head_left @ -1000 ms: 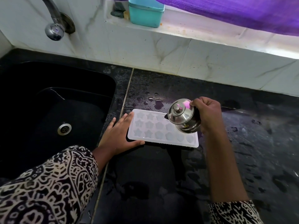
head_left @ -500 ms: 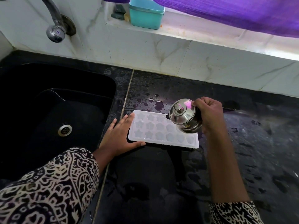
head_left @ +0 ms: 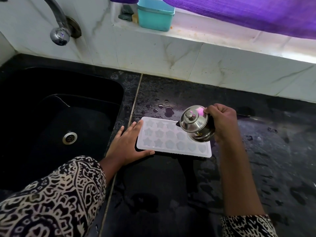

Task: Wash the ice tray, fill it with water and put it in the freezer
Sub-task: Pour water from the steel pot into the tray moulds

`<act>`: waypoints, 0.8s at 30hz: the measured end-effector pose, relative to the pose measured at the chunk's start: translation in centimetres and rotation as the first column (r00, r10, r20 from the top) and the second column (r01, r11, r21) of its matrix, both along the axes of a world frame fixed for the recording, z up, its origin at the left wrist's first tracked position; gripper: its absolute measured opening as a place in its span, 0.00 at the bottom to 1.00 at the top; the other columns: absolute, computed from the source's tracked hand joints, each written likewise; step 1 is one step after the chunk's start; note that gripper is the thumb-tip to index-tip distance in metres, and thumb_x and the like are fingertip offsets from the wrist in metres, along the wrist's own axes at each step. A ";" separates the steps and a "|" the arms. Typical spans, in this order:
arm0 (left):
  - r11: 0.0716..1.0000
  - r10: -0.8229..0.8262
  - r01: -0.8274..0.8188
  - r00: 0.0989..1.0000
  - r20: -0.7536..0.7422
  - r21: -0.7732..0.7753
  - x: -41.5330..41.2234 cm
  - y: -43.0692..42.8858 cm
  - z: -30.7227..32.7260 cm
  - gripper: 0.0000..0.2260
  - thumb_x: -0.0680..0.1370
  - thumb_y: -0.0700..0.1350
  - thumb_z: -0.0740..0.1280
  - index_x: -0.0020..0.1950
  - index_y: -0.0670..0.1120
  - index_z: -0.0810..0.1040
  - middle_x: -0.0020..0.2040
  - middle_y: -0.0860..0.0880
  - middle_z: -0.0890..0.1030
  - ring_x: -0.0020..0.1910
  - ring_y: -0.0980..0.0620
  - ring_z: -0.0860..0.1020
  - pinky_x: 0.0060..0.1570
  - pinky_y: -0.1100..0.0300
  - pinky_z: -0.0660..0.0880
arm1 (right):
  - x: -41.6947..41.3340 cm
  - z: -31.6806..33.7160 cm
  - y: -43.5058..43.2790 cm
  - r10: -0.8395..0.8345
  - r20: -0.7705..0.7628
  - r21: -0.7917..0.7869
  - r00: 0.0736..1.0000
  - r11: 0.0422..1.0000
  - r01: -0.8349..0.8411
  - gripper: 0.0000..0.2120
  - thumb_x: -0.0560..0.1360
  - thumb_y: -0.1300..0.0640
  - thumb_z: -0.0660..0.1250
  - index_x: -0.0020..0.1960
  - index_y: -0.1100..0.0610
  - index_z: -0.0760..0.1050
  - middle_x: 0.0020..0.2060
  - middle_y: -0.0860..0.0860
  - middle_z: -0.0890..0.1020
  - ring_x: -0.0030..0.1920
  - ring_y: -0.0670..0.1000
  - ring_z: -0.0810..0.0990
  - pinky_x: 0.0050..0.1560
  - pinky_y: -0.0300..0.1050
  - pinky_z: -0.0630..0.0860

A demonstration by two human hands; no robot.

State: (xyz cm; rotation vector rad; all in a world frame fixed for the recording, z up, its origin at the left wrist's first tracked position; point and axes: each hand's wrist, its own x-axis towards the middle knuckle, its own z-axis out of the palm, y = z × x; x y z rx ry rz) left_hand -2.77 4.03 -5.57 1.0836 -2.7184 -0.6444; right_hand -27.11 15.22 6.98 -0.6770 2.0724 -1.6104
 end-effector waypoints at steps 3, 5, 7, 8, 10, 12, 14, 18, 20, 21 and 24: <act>1.000 0.001 -0.001 1.000 0.003 -0.002 0.0 0.0 -0.1 0.54 0.63 0.82 0.49 0.80 0.52 0.44 0.80 0.56 0.53 0.78 0.60 0.48 0.77 0.51 0.44 | 0.0 -0.1 0.0 0.007 0.001 0.008 1.000 1.000 -0.007 0.09 0.71 0.64 0.66 0.33 0.63 0.70 0.27 0.55 0.69 0.30 0.48 0.68 0.31 0.38 0.71; 1.000 0.001 -0.001 1.000 0.003 -0.002 0.0 0.0 -0.1 0.54 0.62 0.82 0.49 0.80 0.52 0.44 0.80 0.56 0.53 0.78 0.60 0.48 0.77 0.51 0.44 | 0.0 -0.1 0.1 0.006 0.006 0.007 1.000 1.000 -0.006 0.09 0.71 0.64 0.66 0.33 0.62 0.70 0.27 0.55 0.69 0.30 0.48 0.69 0.32 0.39 0.71; 1.000 0.001 -0.001 1.000 0.001 0.001 0.0 -0.1 -0.1 0.54 0.62 0.82 0.49 0.80 0.52 0.44 0.80 0.56 0.53 0.78 0.60 0.48 0.77 0.51 0.44 | 0.1 -0.1 0.0 0.003 0.013 0.004 1.000 1.000 -0.003 0.09 0.71 0.64 0.66 0.33 0.62 0.70 0.27 0.54 0.69 0.30 0.48 0.69 0.32 0.38 0.71; 1.000 0.002 -0.002 1.000 -0.003 0.005 0.0 0.0 -0.1 0.54 0.62 0.82 0.50 0.80 0.52 0.44 0.80 0.55 0.53 0.78 0.60 0.48 0.77 0.51 0.44 | 0.1 0.0 0.0 0.001 0.021 0.001 1.000 1.000 -0.001 0.08 0.71 0.64 0.66 0.34 0.63 0.71 0.27 0.54 0.69 0.29 0.48 0.69 0.31 0.38 0.71; 1.000 0.002 -0.002 1.000 -0.005 0.004 0.0 0.0 -0.1 0.54 0.63 0.81 0.53 0.80 0.52 0.44 0.80 0.55 0.53 0.78 0.60 0.48 0.77 0.51 0.44 | 0.1 0.0 0.1 -0.005 0.057 -0.014 0.998 1.000 0.006 0.07 0.71 0.65 0.66 0.35 0.63 0.71 0.27 0.53 0.69 0.28 0.47 0.69 0.29 0.36 0.70; 1.000 0.003 -0.003 1.000 -0.003 0.000 0.0 0.0 -0.1 0.53 0.64 0.80 0.54 0.80 0.52 0.44 0.80 0.55 0.53 0.78 0.59 0.48 0.77 0.51 0.44 | 0.0 0.1 0.2 -0.014 0.117 -0.045 0.993 0.999 0.019 0.08 0.70 0.65 0.65 0.33 0.61 0.70 0.25 0.52 0.68 0.26 0.46 0.68 0.28 0.34 0.69; 1.000 0.003 -0.003 1.000 -0.007 -0.001 0.0 0.0 -0.2 0.53 0.64 0.80 0.53 0.80 0.52 0.45 0.80 0.55 0.54 0.78 0.59 0.49 0.77 0.50 0.44 | 0.0 0.2 0.4 -0.029 0.184 -0.071 0.982 0.997 0.043 0.09 0.70 0.66 0.64 0.32 0.59 0.70 0.23 0.49 0.69 0.25 0.45 0.68 0.27 0.34 0.68; 1.000 0.003 -0.003 1.000 0.004 -0.003 0.0 0.0 -0.2 0.53 0.64 0.80 0.53 0.80 0.52 0.44 0.80 0.55 0.53 0.78 0.59 0.49 0.77 0.51 0.44 | 0.0 0.4 0.8 -0.052 0.289 -0.110 0.956 0.990 0.087 0.10 0.71 0.65 0.64 0.32 0.58 0.71 0.24 0.48 0.71 0.26 0.45 0.71 0.28 0.35 0.69; 1.000 0.002 -0.002 1.000 0.002 -0.006 0.0 0.0 -0.1 0.53 0.64 0.79 0.54 0.80 0.52 0.44 0.80 0.55 0.54 0.78 0.59 0.49 0.77 0.52 0.43 | 0.0 0.4 1.0 -0.067 0.310 -0.129 0.949 0.985 0.112 0.10 0.71 0.66 0.64 0.31 0.58 0.70 0.23 0.47 0.71 0.26 0.44 0.71 0.27 0.34 0.70; 1.000 0.002 -0.002 1.000 0.002 -0.007 0.0 0.0 -0.1 0.53 0.64 0.79 0.54 0.80 0.52 0.44 0.80 0.55 0.54 0.78 0.59 0.49 0.77 0.51 0.43 | 0.0 0.4 1.1 -0.075 0.309 -0.132 0.948 0.984 0.120 0.11 0.71 0.66 0.64 0.31 0.58 0.70 0.23 0.47 0.71 0.25 0.44 0.71 0.27 0.33 0.70; 1.000 0.005 -0.005 1.000 -0.001 -0.004 0.0 0.0 0.0 0.53 0.64 0.79 0.54 0.80 0.52 0.44 0.80 0.54 0.54 0.78 0.59 0.49 0.77 0.51 0.44 | -0.1 0.2 1.4 -0.092 0.258 -0.127 0.962 0.984 0.129 0.10 0.70 0.67 0.64 0.32 0.59 0.70 0.21 0.46 0.71 0.23 0.42 0.70 0.25 0.31 0.69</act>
